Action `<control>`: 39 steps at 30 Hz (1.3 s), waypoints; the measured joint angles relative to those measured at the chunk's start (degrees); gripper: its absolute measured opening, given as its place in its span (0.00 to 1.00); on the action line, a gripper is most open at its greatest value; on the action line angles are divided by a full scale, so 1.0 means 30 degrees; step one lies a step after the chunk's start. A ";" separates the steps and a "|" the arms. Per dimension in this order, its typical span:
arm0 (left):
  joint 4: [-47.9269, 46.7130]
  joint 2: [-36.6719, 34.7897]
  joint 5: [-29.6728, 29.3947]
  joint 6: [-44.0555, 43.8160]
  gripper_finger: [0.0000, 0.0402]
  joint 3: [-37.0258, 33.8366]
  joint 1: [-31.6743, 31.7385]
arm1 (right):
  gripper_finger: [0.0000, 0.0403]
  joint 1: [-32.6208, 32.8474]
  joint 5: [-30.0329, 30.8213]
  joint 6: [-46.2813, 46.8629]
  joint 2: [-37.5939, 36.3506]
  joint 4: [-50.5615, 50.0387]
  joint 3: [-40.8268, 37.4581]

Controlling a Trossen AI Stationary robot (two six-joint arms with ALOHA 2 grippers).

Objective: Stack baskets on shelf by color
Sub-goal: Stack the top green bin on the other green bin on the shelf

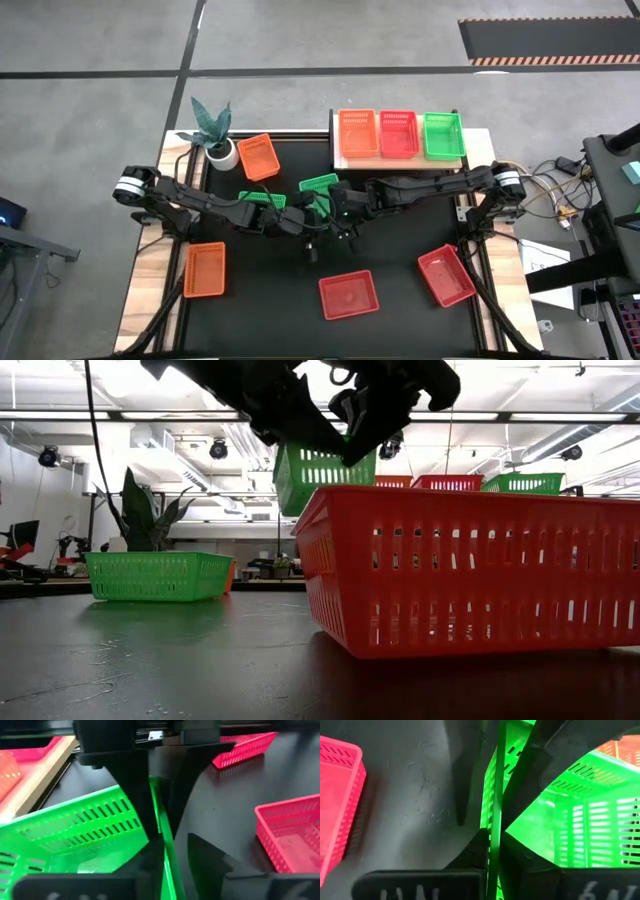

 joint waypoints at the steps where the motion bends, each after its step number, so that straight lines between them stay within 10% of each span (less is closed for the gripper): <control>1: -0.0032 -0.0035 0.0007 0.0229 0.21 0.0037 0.0000 | 0.03 0.0000 0.0010 -0.0124 -0.0050 -0.0024 0.0000; 29: -0.1195 -0.5854 0.0568 0.6131 0.32 -0.0820 -0.1432 | 0.02 0.0164 0.2047 -0.0686 -0.8332 -0.1953 -0.2339; 39: 0.0399 -0.5993 0.0525 0.7885 0.32 -0.1843 -0.1399 | 0.02 -0.4135 0.2976 -0.1129 -1.3135 -0.6652 -0.2477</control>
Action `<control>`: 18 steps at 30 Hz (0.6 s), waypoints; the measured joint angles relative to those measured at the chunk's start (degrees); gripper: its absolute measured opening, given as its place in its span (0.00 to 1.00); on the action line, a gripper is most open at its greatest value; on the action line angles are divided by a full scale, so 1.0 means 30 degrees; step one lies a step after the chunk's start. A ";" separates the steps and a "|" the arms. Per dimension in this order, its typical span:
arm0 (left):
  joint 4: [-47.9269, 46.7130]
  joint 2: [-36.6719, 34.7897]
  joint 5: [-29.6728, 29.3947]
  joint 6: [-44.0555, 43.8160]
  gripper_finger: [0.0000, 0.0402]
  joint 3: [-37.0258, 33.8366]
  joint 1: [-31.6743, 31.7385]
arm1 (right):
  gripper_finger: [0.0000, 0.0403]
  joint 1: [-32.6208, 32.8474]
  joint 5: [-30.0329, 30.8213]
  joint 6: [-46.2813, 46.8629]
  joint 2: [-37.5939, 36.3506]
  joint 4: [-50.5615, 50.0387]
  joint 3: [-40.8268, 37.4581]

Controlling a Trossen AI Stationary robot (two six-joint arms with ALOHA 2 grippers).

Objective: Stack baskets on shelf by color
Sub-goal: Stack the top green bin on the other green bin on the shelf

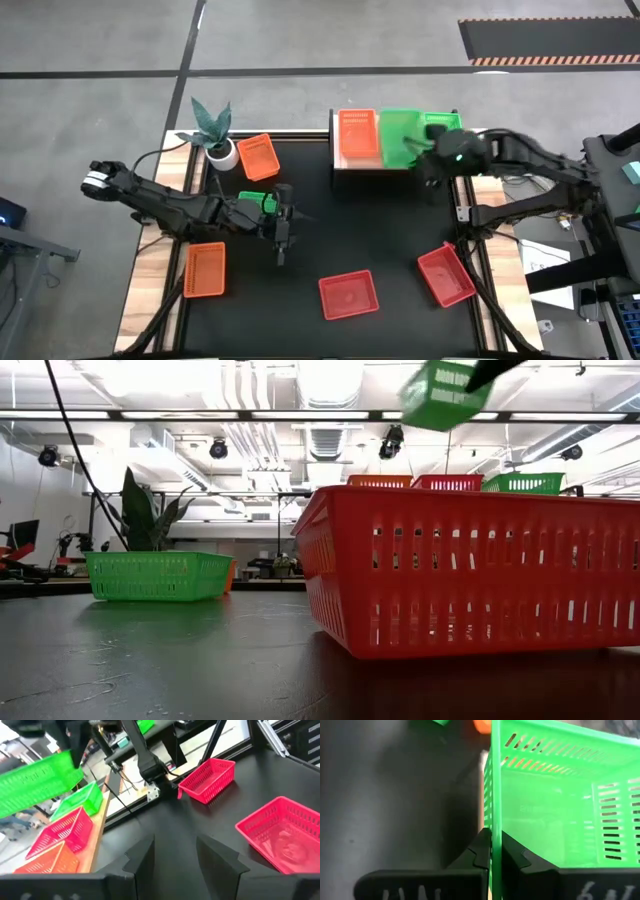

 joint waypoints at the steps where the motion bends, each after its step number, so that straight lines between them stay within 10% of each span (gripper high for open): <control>1: 0.0017 -0.0139 0.0000 0.0246 0.32 -0.0003 0.0000 | 0.02 -0.0556 -0.0039 0.0305 -0.0332 -0.0319 0.0000; 18: 0.0115 -0.3456 -0.0088 0.1833 0.32 -0.1730 -0.0015 | 0.02 -0.5339 -0.1553 0.1544 -0.1108 -0.4862 0.0000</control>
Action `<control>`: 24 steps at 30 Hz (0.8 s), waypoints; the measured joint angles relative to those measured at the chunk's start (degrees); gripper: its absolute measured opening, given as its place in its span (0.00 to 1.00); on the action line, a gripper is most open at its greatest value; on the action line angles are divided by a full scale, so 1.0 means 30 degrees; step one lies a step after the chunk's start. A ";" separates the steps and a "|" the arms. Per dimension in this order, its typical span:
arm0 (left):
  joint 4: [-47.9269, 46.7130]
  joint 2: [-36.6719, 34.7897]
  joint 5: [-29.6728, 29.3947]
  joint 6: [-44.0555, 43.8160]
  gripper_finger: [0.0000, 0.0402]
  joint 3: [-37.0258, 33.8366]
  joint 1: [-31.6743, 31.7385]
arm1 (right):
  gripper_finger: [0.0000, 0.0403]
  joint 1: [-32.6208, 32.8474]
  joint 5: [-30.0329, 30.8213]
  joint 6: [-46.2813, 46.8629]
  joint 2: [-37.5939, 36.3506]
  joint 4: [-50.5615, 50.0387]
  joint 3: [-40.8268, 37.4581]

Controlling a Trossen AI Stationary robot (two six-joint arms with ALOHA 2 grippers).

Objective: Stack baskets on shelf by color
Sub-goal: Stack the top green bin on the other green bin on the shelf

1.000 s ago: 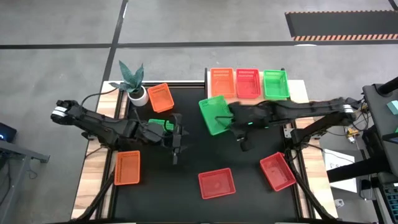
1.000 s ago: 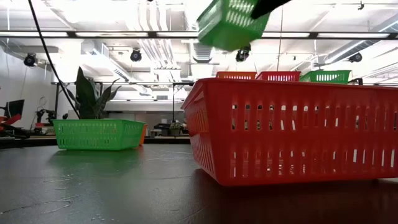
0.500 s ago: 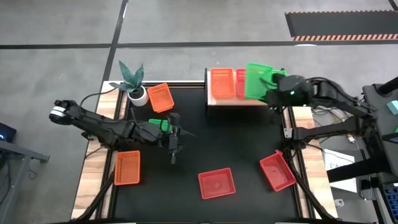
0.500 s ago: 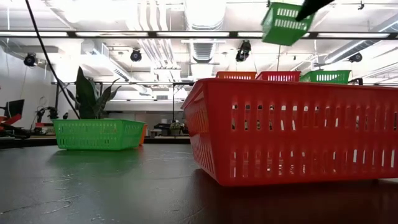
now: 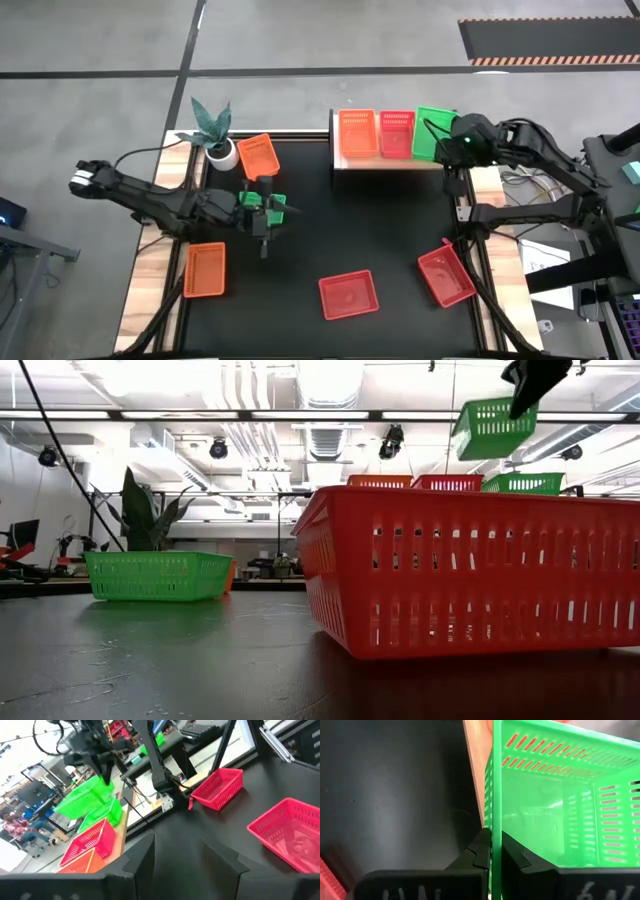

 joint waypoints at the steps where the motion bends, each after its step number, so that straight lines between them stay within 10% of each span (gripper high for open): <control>1: 0.0133 -0.0180 -0.0002 0.0000 0.32 -0.0190 0.0000 | 0.02 -0.0225 0.0000 -0.0007 0.0111 -0.0048 0.0000; 24: 0.0448 -0.1203 0.0001 -0.0007 0.32 -0.0966 0.0015 | 0.02 -0.3786 0.2448 -0.5849 0.1706 -0.1817 0.0007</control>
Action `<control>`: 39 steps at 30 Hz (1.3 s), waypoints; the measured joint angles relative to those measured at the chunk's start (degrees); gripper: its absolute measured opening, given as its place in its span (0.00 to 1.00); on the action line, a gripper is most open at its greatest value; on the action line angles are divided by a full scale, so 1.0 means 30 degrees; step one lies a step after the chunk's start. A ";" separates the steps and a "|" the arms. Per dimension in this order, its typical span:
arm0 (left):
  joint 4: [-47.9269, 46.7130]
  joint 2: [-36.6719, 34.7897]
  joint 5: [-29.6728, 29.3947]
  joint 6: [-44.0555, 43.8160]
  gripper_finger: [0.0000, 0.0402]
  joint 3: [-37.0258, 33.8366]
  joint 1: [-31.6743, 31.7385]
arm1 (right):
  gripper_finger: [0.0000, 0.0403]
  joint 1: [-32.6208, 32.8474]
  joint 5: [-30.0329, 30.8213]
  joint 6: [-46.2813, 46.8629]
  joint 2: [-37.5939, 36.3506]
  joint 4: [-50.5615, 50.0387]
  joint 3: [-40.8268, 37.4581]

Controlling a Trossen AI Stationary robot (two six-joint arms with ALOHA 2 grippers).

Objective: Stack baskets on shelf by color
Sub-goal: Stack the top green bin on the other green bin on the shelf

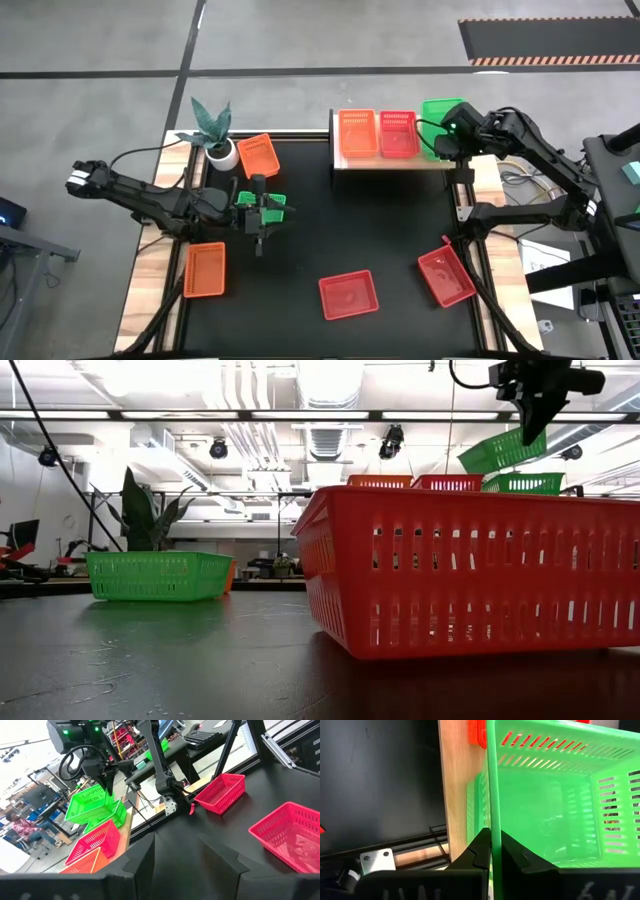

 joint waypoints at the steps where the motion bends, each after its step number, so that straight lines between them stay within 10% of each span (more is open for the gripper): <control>1: 0.0000 0.0000 0.0000 0.0000 0.32 0.0000 0.0000 | 0.02 0.0000 0.0000 -0.0106 0.0000 0.0007 0.0000; 39: 0.0000 0.0007 0.0015 -0.0007 0.32 0.0000 0.0001 | 0.02 0.0000 0.2148 -0.2180 0.1368 -0.1093 0.0987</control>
